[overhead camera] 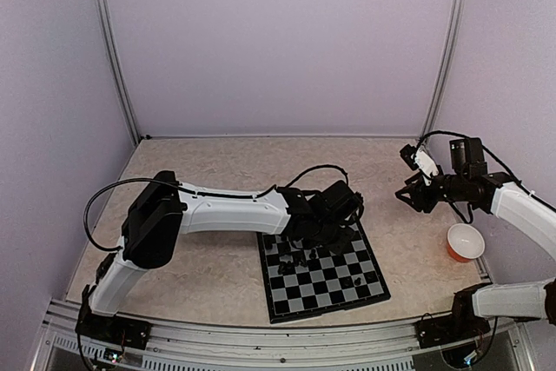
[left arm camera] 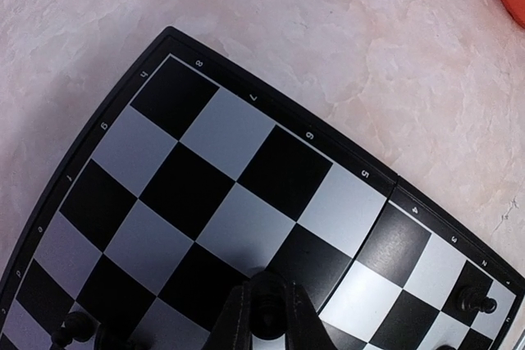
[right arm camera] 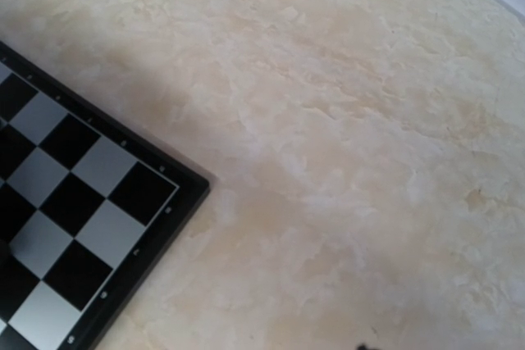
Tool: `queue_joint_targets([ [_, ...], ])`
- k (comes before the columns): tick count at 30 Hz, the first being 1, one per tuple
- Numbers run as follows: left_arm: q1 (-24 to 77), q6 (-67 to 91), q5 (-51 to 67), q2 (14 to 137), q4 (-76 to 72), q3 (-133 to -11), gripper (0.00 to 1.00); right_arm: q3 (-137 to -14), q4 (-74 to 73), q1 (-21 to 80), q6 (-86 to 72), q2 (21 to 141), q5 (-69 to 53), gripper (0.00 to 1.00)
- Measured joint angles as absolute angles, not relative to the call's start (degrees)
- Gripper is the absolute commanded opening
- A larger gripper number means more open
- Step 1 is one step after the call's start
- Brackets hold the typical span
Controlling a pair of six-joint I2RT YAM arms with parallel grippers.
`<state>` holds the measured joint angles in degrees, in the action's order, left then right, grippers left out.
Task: Set up the chess pieces on the board
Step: Pick up the king from the chessboard, then place the king on e8.
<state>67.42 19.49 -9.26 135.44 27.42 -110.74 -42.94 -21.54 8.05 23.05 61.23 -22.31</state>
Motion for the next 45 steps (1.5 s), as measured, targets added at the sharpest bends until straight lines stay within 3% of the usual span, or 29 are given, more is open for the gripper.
queue_joint_targets([
  [5, 67.61, 19.29, -9.39, 135.44, 27.42, -110.74, 0.05, -42.94, -21.54, 8.05, 23.07, 61.36, -22.33, 0.48],
  [18, 72.77, 18.37, -14.35, 131.46, 30.59, -109.71, 0.03, -42.94, -21.56, 8.05, 23.09, 61.41, -22.33, 0.48],
  [27, 77.91, 19.62, -15.97, 122.56, 30.98, -101.32, 0.03, -42.94, -21.56, 8.05, 23.09, 61.43, -22.57, 0.48],
  [45, 83.46, 25.39, -16.43, 119.70, 32.75, -90.89, 0.03, -42.94, -21.58, 8.05, 23.29, 61.76, -23.46, 0.48],
])
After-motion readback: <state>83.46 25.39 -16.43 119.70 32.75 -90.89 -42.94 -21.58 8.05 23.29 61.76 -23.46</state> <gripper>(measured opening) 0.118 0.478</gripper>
